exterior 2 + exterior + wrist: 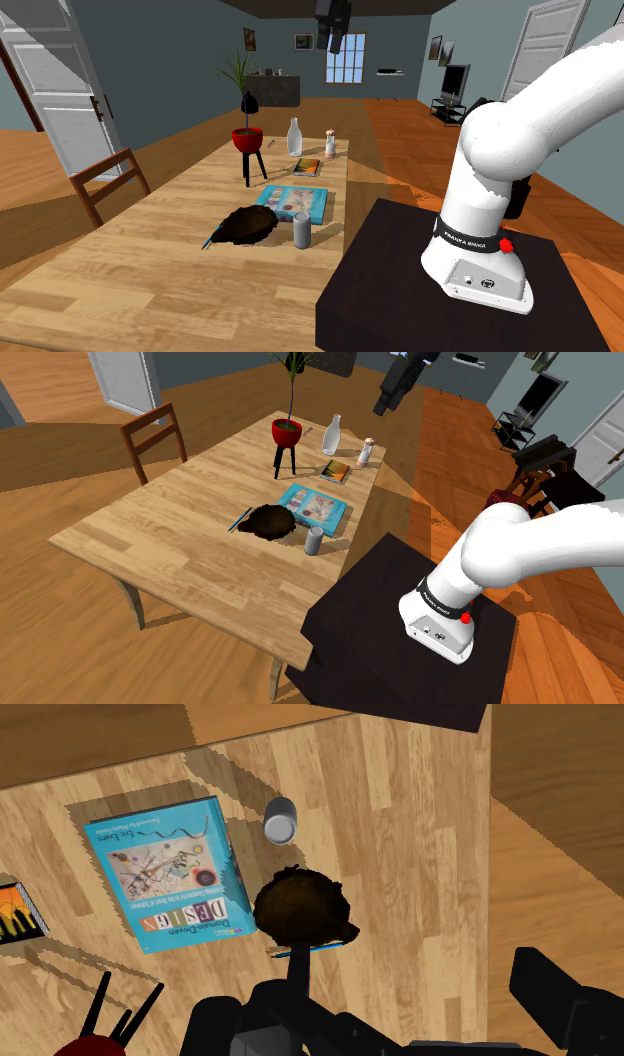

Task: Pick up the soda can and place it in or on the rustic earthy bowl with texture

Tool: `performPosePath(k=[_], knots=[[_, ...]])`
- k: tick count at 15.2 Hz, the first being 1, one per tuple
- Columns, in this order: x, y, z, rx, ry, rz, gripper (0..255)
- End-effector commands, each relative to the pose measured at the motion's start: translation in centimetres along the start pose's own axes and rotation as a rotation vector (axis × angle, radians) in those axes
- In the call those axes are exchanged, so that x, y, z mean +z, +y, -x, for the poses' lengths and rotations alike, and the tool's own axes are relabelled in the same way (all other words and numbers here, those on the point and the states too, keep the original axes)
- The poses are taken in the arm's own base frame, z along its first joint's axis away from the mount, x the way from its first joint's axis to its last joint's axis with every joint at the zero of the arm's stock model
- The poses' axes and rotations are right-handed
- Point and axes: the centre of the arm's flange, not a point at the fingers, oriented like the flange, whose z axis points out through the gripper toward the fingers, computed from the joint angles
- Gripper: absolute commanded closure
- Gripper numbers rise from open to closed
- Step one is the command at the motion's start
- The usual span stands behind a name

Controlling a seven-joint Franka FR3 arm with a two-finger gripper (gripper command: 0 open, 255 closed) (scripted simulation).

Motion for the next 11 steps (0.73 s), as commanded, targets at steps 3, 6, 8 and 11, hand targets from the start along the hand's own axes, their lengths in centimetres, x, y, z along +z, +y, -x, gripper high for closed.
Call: performPosePath(k=[3,6,8,11], knots=[[2.6,0.4,-0.4,0.001,-0.008,0.004,0],[6.5,1.0,-1.0,0.003,-0.019,0.011,0],[9.1,1.4,-1.4,0.005,-0.027,0.015,0],[12.9,2.0,-1.9,0.007,-0.039,0.022,0]])
